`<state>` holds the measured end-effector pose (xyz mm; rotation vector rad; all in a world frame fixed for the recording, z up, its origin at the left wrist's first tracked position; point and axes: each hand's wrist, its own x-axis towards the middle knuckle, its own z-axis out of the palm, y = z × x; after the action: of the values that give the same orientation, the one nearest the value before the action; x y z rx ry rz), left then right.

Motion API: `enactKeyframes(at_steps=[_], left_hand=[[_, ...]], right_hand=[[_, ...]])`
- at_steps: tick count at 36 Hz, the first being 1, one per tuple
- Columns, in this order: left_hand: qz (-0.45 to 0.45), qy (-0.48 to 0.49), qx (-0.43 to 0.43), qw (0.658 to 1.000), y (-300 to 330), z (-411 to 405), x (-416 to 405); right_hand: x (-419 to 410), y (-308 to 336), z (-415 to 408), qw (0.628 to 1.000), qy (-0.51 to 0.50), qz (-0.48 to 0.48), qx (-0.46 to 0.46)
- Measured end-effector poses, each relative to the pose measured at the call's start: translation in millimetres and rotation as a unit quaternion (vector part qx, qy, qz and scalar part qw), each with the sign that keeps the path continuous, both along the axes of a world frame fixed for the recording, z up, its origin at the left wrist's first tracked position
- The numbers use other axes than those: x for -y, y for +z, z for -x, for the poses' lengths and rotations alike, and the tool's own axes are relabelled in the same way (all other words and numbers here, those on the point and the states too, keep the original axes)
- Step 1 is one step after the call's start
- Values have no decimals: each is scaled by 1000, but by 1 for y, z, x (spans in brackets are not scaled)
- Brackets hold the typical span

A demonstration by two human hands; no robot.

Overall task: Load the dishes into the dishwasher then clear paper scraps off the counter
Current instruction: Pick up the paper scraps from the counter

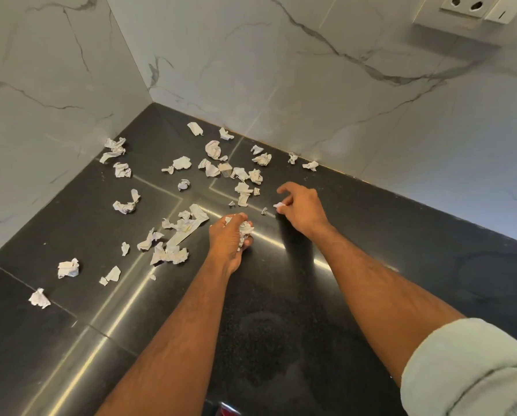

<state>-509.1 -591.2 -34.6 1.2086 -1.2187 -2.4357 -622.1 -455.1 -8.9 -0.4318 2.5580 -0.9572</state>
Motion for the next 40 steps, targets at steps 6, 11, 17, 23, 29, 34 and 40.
enactKeyframes(at_steps=[6, 11, 17, 23, 29, 34, 40], left_hand=[[5, -11, 2, 1000, 1, -1, -5], [4, -22, 1, 1000, 0, -1, -5], [6, -46, 2, 999, -3, 1, -5], [26, -119, -25, 992, -3, 5, -6], [76, -146, 9, 986, -6, 14, -11], [79, -156, -3, 985, -4, 26, -21], [68, -140, 1, 988, 1, 36, -21]], right_hand=[[24, -4, -13, 997, 67, -47, 14], [33, -5, -14, 986, 110, -128, -13], [29, -9, -9, 996, 50, -57, 39], [16, -5, -10, 968, 32, 158, 194], [1, 8, 2, 937, 75, 163, 299], [1, 13, 18, 968, 79, 106, 215], [2, 21, 37, 993, 82, 0, 90]])
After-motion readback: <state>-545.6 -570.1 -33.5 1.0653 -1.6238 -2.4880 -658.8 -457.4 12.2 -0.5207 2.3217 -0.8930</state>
